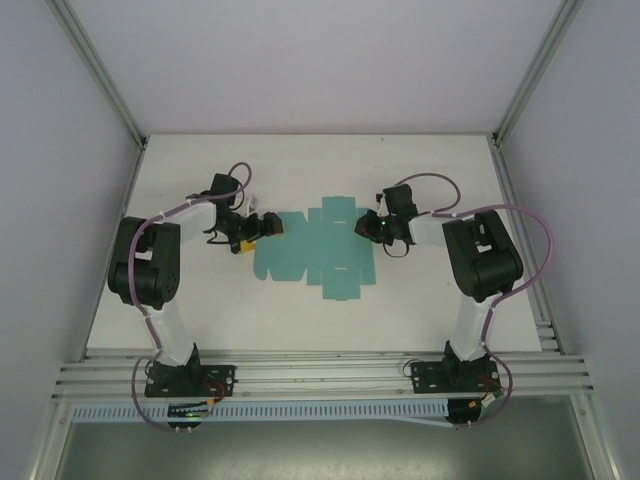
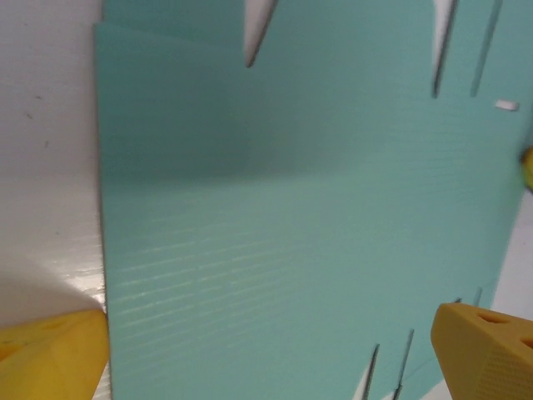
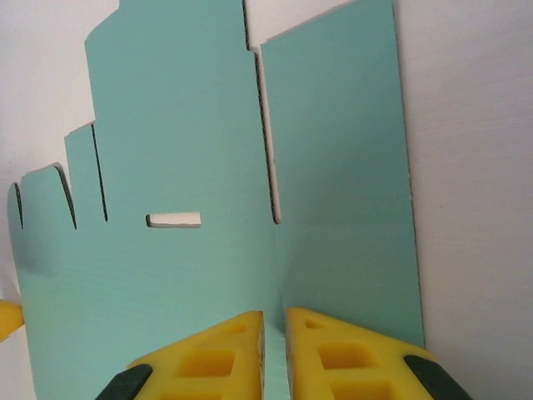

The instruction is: Assemble paper box

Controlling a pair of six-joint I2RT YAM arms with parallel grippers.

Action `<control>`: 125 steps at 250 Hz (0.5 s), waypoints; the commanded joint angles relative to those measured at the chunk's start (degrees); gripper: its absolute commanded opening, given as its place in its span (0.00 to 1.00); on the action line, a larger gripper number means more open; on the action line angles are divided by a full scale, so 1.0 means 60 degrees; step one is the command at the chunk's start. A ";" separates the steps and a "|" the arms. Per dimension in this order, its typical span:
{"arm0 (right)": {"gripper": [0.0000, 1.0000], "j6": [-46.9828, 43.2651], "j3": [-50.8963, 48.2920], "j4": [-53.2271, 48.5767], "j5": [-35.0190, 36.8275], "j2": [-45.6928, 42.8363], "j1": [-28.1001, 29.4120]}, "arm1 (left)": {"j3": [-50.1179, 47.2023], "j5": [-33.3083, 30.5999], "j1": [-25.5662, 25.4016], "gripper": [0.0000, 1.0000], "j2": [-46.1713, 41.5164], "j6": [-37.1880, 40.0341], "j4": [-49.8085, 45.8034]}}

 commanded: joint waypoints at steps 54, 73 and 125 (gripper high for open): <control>0.15 0.0094 -0.1031 -0.0391 0.0172 0.0896 0.0125 | 0.0612 0.1663 -0.0908 0.99 -0.0025 -0.0216 0.0617; 0.15 0.0080 -0.1081 -0.0315 0.0203 0.0953 0.0113 | 0.0900 0.1623 -0.0905 0.99 -0.0626 -0.0046 0.0434; 0.15 0.0105 -0.1339 0.0248 -0.0024 0.0995 0.0085 | 0.0893 0.2531 -0.0890 0.99 -0.1946 -0.0224 0.1348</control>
